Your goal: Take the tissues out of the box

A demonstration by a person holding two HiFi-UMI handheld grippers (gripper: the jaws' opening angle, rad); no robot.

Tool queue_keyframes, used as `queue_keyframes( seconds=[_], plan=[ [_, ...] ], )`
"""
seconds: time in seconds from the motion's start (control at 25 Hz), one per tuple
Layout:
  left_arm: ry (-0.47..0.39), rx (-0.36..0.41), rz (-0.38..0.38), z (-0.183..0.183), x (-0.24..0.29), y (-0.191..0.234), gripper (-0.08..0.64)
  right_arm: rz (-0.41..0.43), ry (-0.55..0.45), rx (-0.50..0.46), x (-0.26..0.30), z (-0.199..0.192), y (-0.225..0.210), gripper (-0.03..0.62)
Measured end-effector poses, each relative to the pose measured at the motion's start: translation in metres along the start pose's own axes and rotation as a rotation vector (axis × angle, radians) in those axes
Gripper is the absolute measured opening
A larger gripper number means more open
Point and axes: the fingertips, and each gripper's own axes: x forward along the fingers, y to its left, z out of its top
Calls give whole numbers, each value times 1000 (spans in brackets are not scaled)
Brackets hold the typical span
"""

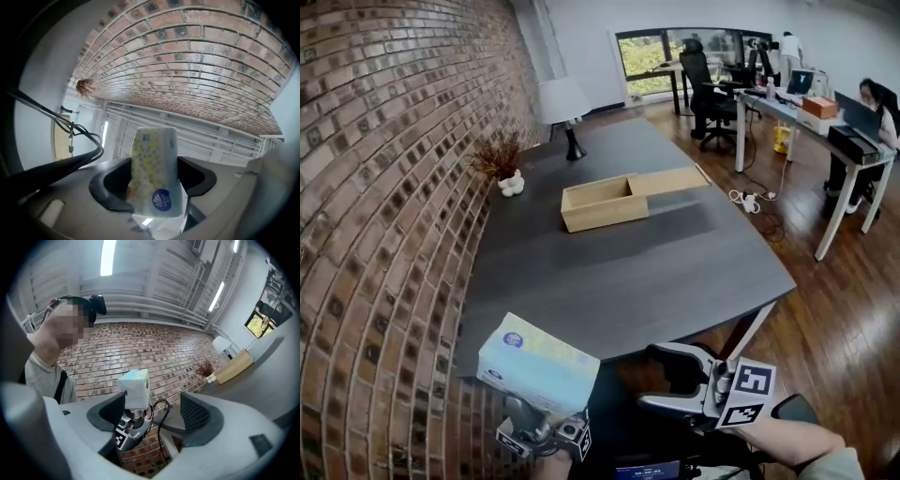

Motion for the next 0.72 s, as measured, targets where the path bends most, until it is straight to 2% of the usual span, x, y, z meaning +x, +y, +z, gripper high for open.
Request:
queue_keyframes(
  seconds=[0.12,0.24,0.52,0.72],
  plan=[
    [18,-21,-43,3,-2,-12,311,32,17,1,5,-9,11,367],
    [26,-21,-28,0,-12,-9,311,56,28,-11,8,-11,18,364],
    [39,-26,-37,-12,6,-14,311,58,55,-55,8,-15,24,360],
    [24,-38,-26,-10,-3,-8,311,68,74,-81,7,-17,28,360]
  ],
)
